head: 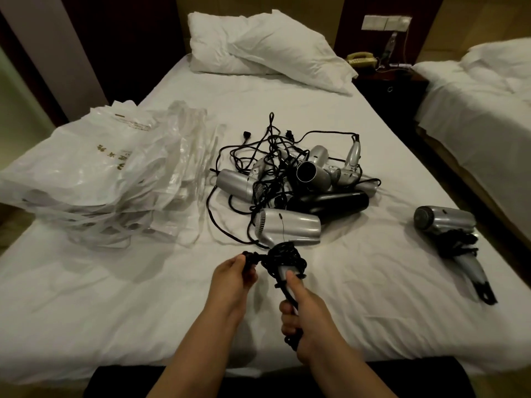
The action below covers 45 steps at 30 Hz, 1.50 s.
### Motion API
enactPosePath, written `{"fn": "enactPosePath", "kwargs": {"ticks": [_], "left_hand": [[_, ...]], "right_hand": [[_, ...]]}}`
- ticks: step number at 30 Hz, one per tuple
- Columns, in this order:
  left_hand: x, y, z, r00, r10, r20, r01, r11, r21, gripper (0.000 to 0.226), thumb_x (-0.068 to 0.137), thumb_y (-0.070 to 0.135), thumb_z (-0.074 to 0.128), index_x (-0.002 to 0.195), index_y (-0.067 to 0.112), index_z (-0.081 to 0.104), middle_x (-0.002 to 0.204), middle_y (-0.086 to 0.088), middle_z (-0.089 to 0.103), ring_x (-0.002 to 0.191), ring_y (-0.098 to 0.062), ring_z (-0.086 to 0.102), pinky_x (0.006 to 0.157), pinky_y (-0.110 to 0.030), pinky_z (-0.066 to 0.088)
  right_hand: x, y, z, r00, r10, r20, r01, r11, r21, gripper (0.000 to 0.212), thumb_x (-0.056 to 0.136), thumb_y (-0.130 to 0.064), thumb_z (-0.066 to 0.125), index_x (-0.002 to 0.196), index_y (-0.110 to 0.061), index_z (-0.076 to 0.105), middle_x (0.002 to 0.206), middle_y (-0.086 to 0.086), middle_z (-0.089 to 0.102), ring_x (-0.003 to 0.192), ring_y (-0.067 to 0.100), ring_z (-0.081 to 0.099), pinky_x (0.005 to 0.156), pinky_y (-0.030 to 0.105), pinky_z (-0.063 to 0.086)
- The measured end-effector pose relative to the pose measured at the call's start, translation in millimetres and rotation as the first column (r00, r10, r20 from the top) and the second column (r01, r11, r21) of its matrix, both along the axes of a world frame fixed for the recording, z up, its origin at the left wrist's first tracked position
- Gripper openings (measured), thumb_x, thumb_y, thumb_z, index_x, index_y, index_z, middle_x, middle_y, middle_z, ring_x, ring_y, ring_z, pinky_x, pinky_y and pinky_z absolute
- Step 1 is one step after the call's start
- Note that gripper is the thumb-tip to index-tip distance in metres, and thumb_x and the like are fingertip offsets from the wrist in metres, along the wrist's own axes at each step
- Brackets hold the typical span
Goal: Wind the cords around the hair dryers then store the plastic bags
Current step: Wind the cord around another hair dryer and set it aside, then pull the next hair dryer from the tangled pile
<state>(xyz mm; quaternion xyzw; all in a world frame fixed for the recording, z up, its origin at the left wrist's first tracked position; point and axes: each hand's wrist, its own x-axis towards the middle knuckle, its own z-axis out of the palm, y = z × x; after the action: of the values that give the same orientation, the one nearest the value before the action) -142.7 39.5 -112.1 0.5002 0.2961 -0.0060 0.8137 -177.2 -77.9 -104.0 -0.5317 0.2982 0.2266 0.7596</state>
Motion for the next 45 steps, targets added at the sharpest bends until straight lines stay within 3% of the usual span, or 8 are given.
{"fn": "enactPosePath", "kwargs": {"ticks": [5, 10, 14, 21, 25, 35, 40, 45], "left_hand": [[15, -27, -9, 0.978, -0.185, -0.094, 0.204, 0.94, 0.275, 0.018, 0.099, 0.012, 0.042, 0.114, 0.019, 0.048, 0.095, -0.007, 0.06, 0.076, -0.02, 0.057, 0.067, -0.027, 0.046], [21, -73, -5, 0.926, -0.378, -0.017, 0.213, 0.483, 0.849, 0.041, 0.085, -0.008, 0.045, 0.11, 0.023, 0.055, 0.115, -0.001, 0.043, 0.096, -0.011, 0.046, 0.071, -0.013, 0.034], [30, -123, -3, 0.828, -0.56, -0.034, 0.265, 0.336, 0.904, 0.028, 0.096, 0.012, 0.042, 0.118, 0.016, 0.059, 0.119, 0.0, 0.053, 0.107, -0.017, 0.052, 0.09, -0.024, 0.042], [45, -181, -3, 0.663, -0.709, -0.24, 0.37, 0.032, 0.928, 0.044, 0.097, 0.044, 0.04, 0.139, 0.032, 0.034, 0.119, -0.005, 0.048, 0.107, -0.022, 0.051, 0.085, -0.03, 0.045], [51, -192, -14, 0.605, -0.759, -0.24, 0.402, 0.031, 0.915, 0.041, 0.091, 0.045, 0.052, 0.129, 0.03, 0.047, 0.134, 0.0, 0.034, 0.121, -0.02, 0.042, 0.097, -0.032, 0.043], [66, -192, -32, 0.581, -0.729, -0.362, 0.396, -0.135, 0.908, 0.023, 0.095, 0.042, 0.048, 0.111, 0.027, 0.051, 0.103, 0.003, 0.045, 0.081, -0.012, 0.049, 0.066, -0.022, 0.041], [73, -217, -32, 0.582, -0.749, -0.317, 0.494, 0.016, 0.869, 0.044, 0.097, 0.027, 0.048, 0.14, 0.028, 0.042, 0.142, -0.003, 0.037, 0.121, -0.017, 0.047, 0.095, -0.024, 0.041], [64, -247, -16, 0.568, -0.735, -0.371, 0.578, 0.036, 0.815, 0.065, 0.101, 0.023, 0.037, 0.151, 0.011, -0.002, 0.158, -0.011, -0.015, 0.146, -0.026, -0.009, 0.118, -0.032, 0.006]], "right_hand": [[-1, -24, -4, 0.997, 0.035, 0.067, -0.027, 0.992, -0.121, 0.031, 0.092, -0.039, 0.053, 0.094, -0.008, 0.051, 0.05, -0.001, 0.034, 0.037, 0.009, 0.023, 0.037, 0.019, 0.02], [6, -71, -11, 0.991, 0.01, 0.133, 0.026, 0.963, -0.267, 0.034, 0.091, -0.038, 0.055, 0.092, -0.005, 0.051, 0.048, -0.002, 0.034, 0.037, 0.009, 0.025, 0.037, 0.02, 0.023], [12, -117, -12, 0.985, -0.018, 0.173, 0.093, 0.895, -0.437, 0.029, 0.091, -0.041, 0.053, 0.103, -0.015, 0.052, 0.054, 0.003, 0.043, 0.039, 0.01, 0.032, 0.038, 0.021, 0.027], [22, -177, -25, 0.978, -0.12, 0.168, 0.185, 0.873, -0.452, 0.033, 0.09, -0.042, 0.053, 0.108, -0.014, 0.052, 0.052, 0.002, 0.044, 0.035, 0.009, 0.031, 0.038, 0.022, 0.026], [29, -199, -27, 0.982, -0.101, 0.157, 0.152, 0.919, -0.364, 0.032, 0.09, -0.034, 0.059, 0.105, -0.006, 0.053, 0.051, 0.0, 0.043, 0.036, 0.007, 0.032, 0.036, 0.022, 0.027], [36, -217, -37, 0.972, -0.141, 0.19, 0.18, 0.962, -0.205, 0.013, 0.094, -0.02, 0.055, 0.096, -0.008, 0.052, 0.051, 0.001, 0.039, 0.036, 0.008, 0.025, 0.035, 0.019, 0.023], [47, -235, -38, 0.974, -0.132, 0.181, 0.175, 0.953, -0.246, 0.023, 0.094, -0.027, 0.053, 0.1, -0.006, 0.05, 0.055, 0.002, 0.042, 0.038, 0.007, 0.028, 0.037, 0.02, 0.026], [52, -245, -45, 0.984, -0.121, 0.131, 0.154, 0.949, -0.275, 0.026, 0.094, -0.03, 0.053, 0.114, -0.013, 0.049, 0.067, 0.004, 0.051, 0.035, 0.004, 0.037, 0.038, 0.02, 0.029]]}}
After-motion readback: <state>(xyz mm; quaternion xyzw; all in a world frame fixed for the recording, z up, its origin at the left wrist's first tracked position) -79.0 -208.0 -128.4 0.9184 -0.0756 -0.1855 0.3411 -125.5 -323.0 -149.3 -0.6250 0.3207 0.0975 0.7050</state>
